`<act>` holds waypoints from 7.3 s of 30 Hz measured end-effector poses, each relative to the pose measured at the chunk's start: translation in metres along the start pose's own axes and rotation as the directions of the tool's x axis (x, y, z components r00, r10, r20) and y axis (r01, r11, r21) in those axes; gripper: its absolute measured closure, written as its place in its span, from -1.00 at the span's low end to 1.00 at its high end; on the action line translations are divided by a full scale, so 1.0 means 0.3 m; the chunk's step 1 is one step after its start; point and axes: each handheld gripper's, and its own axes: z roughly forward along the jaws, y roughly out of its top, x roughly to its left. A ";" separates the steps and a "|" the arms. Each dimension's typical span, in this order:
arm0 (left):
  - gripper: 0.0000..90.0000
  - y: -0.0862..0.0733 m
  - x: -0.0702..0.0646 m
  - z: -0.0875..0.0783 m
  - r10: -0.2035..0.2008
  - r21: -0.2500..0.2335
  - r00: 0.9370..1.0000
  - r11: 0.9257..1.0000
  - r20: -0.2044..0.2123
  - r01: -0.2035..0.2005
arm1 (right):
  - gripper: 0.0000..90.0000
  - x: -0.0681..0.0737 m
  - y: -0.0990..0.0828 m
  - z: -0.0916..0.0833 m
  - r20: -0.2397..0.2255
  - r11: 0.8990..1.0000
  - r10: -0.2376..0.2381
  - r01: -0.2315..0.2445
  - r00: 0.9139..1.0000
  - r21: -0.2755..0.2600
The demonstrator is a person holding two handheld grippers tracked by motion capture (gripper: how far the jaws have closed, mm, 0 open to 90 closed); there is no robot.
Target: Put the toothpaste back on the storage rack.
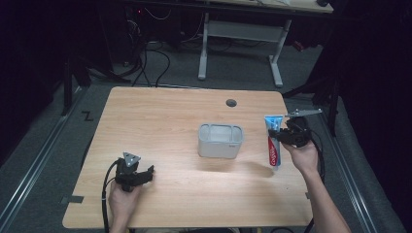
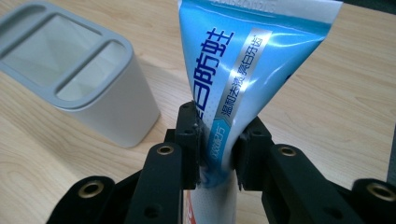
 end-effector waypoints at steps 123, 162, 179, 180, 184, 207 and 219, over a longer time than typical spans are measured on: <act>-0.48 0.000 0.001 0.000 0.001 -0.003 1.000 1.000 0.010 -0.001 | 0.62 0.381 0.287 0.157 -0.147 0.961 -0.216 0.184 0.965 -0.205; -0.47 -0.001 0.005 -0.002 -0.007 -0.003 1.000 1.000 0.020 0.007 | 0.61 0.375 0.227 0.280 -0.172 0.981 -0.179 0.163 0.969 -0.104; -0.47 -0.001 0.004 -0.001 -0.004 -0.004 1.000 1.000 0.016 0.004 | 0.56 0.383 0.220 0.290 -0.177 0.978 -0.193 0.176 0.965 -0.111; -0.47 -0.001 0.004 -0.001 -0.004 -0.004 1.000 1.000 0.016 0.004 | 0.55 0.385 0.220 0.288 -0.180 0.977 -0.199 0.180 0.963 -0.117; -0.47 -0.001 0.004 -0.001 -0.004 -0.004 1.000 1.000 0.016 0.005 | 0.49 0.396 0.219 0.284 -0.161 0.972 -0.223 0.206 0.961 -0.115; -0.48 -0.001 0.003 -0.001 -0.004 -0.004 1.000 1.000 0.015 0.004 | 0.03 0.369 0.211 0.218 -0.133 0.963 -0.225 0.200 0.965 -0.182; -0.47 -0.001 0.002 -0.001 -0.001 -0.003 1.000 1.000 0.013 0.001 | 0.02 0.340 0.206 0.177 -0.128 0.963 -0.198 0.169 0.972 -0.212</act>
